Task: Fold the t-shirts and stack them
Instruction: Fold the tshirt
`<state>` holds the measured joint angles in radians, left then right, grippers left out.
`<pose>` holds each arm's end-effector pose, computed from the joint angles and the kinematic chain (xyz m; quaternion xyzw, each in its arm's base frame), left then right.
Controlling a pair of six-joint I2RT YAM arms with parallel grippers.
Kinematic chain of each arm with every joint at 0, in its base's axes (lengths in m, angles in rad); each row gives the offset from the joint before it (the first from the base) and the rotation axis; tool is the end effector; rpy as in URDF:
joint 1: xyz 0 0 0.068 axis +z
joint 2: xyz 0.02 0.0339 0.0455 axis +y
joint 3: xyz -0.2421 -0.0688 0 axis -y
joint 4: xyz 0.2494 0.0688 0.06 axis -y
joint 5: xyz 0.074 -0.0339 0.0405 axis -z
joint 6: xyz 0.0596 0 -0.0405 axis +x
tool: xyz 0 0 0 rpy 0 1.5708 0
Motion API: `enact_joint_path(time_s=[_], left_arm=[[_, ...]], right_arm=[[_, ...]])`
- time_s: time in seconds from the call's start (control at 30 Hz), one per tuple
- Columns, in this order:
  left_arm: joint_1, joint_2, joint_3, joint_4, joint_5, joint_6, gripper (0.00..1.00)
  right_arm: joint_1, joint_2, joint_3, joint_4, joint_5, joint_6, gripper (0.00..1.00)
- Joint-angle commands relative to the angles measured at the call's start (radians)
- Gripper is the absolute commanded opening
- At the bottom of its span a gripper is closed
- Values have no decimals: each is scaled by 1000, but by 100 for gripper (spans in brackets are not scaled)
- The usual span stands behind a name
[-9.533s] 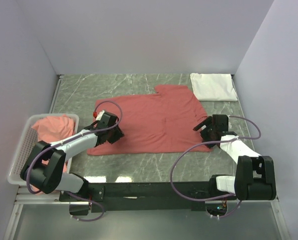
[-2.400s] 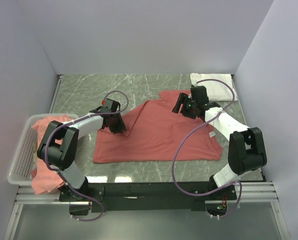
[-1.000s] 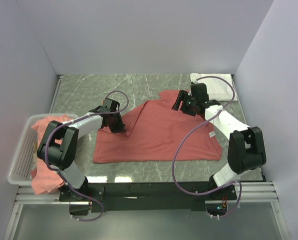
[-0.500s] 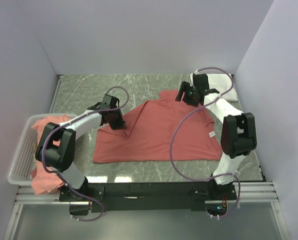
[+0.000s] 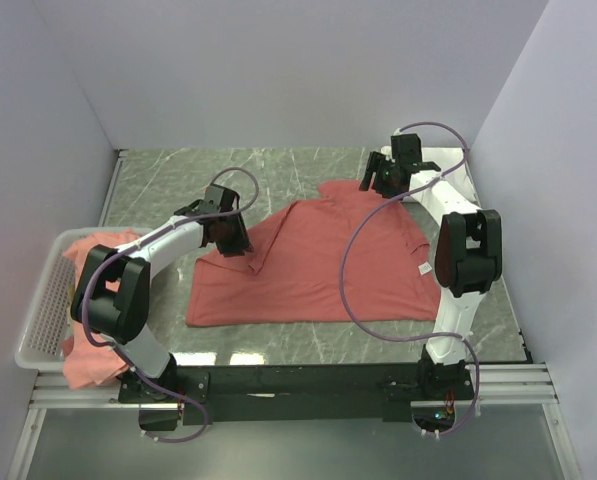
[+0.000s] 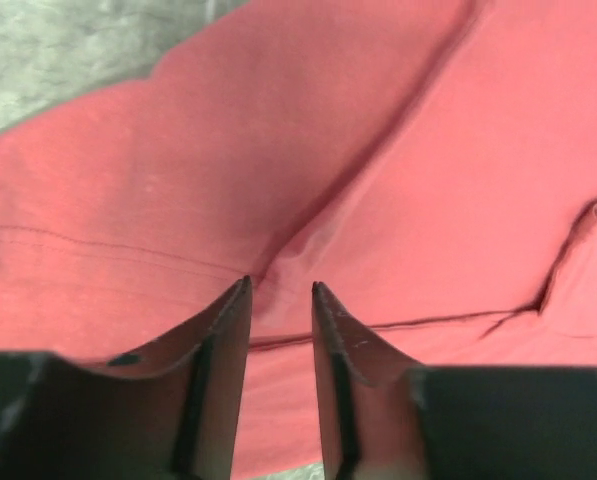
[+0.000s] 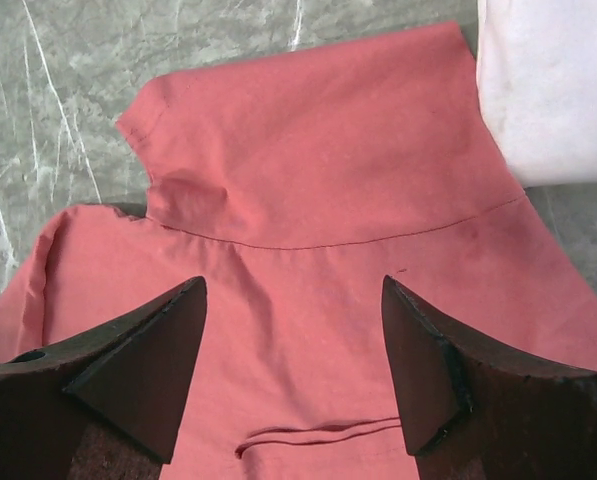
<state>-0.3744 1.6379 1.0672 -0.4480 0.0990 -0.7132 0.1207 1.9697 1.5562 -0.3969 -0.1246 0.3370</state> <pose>0.3221 -0.1329 0.1573 -0.1487 0.9495 -0.1816 0.2083 0.4541 0.0625 0.1949 0.0771 0.9239 0.1403 0.3476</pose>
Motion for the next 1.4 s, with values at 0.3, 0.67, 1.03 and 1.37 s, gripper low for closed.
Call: enact_joint_path(time_s=[0.3, 0.67, 1.03, 1.37], left_arm=[[-18, 17, -26, 9, 4, 28, 43], [-40, 71, -18, 54, 54, 11, 30], [-40, 77, 10, 23, 41, 27, 8], [-41, 51, 53, -37, 22, 40, 1]], right_arm=[[-12, -17, 33, -7, 0, -35, 77], [-21, -11, 31, -5, -10, -35, 77], [-56, 50, 71, -5, -14, -36, 77], [-93, 191, 261, -59, -3, -50, 77]])
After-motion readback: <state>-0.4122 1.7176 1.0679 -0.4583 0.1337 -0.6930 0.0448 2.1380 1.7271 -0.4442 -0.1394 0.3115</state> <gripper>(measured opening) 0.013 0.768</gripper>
